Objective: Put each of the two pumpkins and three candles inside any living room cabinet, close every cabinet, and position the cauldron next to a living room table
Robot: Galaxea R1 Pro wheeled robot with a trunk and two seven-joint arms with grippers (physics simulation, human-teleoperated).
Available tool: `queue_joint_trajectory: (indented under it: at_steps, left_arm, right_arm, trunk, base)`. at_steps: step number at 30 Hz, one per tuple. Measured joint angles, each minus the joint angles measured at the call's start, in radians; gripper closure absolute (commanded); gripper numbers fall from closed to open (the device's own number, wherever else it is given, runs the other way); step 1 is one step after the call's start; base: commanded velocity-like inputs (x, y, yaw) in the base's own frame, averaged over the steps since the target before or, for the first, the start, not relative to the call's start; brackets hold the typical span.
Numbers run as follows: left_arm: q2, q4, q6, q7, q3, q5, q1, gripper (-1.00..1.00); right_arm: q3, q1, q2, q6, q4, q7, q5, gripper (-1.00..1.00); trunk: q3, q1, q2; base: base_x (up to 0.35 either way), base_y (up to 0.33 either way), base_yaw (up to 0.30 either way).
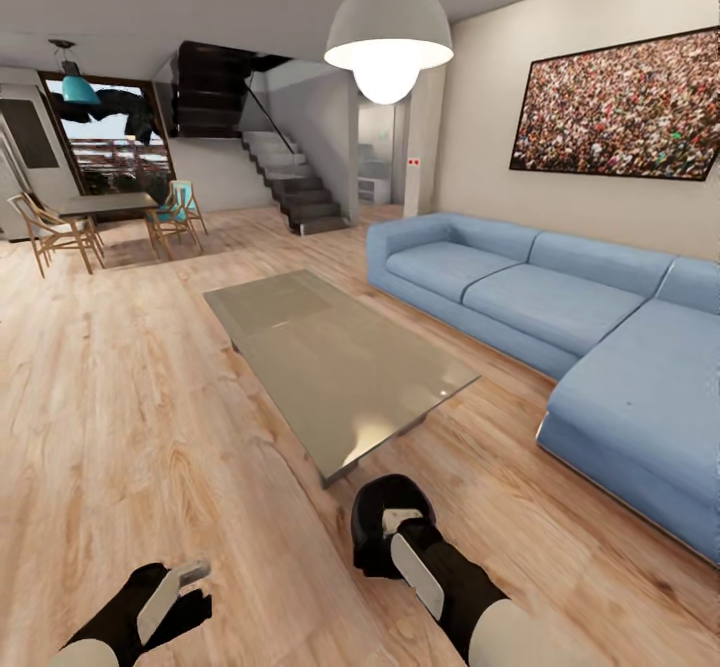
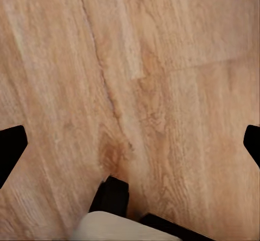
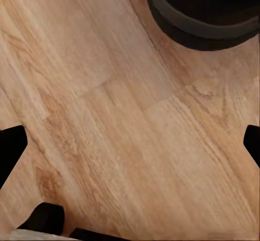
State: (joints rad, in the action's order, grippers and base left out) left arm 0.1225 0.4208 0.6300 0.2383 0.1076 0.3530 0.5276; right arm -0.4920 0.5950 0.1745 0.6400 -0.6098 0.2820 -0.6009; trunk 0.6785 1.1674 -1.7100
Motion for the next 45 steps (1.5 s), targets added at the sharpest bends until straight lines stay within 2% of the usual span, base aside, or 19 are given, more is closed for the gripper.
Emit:
queue_joint_trajectory:
  at_steps: [2,4,5,9,12,16,25,36,45]
  left_arm:
    - [0.006,-0.079,-0.075,-0.001,0.000,-0.001,-0.003,-1.00]
    - [0.009,-0.140,-0.149,-0.001,-0.001,-0.002,-0.004,-1.00]
    - [0.007,-0.198,-0.240,0.000,-0.006,-0.004,-0.006,-1.00]
    - [0.003,-0.287,-0.361,-0.001,-0.009,-0.006,-0.008,-1.00]
    - [0.001,-0.312,-0.402,-0.001,-0.010,-0.007,-0.007,-1.00]
    - [0.001,-0.319,-0.416,-0.002,-0.010,-0.008,-0.008,-1.00]
    - [0.000,-0.323,-0.416,-0.003,-0.011,-0.006,-0.009,-1.00]
    - [0.000,-0.353,-0.410,-0.004,-0.011,-0.006,-0.009,-1.00]
    - [0.000,-0.354,-0.409,-0.004,-0.011,-0.006,-0.009,-1.00]
  right_arm:
    - [0.000,-0.033,0.000,-0.012,0.001,-0.003,0.000,-1.00]
    - [0.000,-0.060,0.000,-0.060,0.005,-0.004,0.003,-1.00]
    - [-0.001,-0.099,0.000,-0.161,0.024,-0.004,0.008,-1.00]
    - [-0.002,-0.119,-0.007,-0.202,0.056,-0.003,0.007,-1.00]
    - [-0.001,-0.141,-0.011,-0.208,0.060,-0.002,0.003,-1.00]
    - [-0.001,-0.153,-0.010,-0.211,0.067,0.002,0.002,-1.00]
    - [-0.002,-0.156,-0.004,-0.243,0.095,0.006,0.002,-1.00]
    - [-0.006,-0.156,0.000,-0.249,0.113,0.007,0.008,-1.00]
    - [-0.006,-0.156,0.000,-0.249,0.148,0.008,0.009,-1.00]
  trunk:
    - [-0.006,-0.008,0.014]
    - [-0.013,-0.015,0.028]
    - [-0.015,-0.019,0.035]
    - [-0.028,-0.035,0.063]
    - [-0.038,-0.046,0.084]
    - [-0.050,-0.061,0.112]
    - [-0.050,-0.061,0.112]
    - [-0.085,-0.104,0.189]
    - [-0.113,-0.138,0.252]
  base:
    - [-0.064,0.000,0.000]
    - [-0.019,0.000,0.000]
    - [-0.004,0.000,0.000]
    - [-0.001,0.000,0.000]
    - [0.000,0.000,0.049]
    - [0.000,0.000,0.205]
    - [0.000,0.000,0.275]
    - [-0.005,0.000,0.284]
    - [-0.224,0.000,0.284]
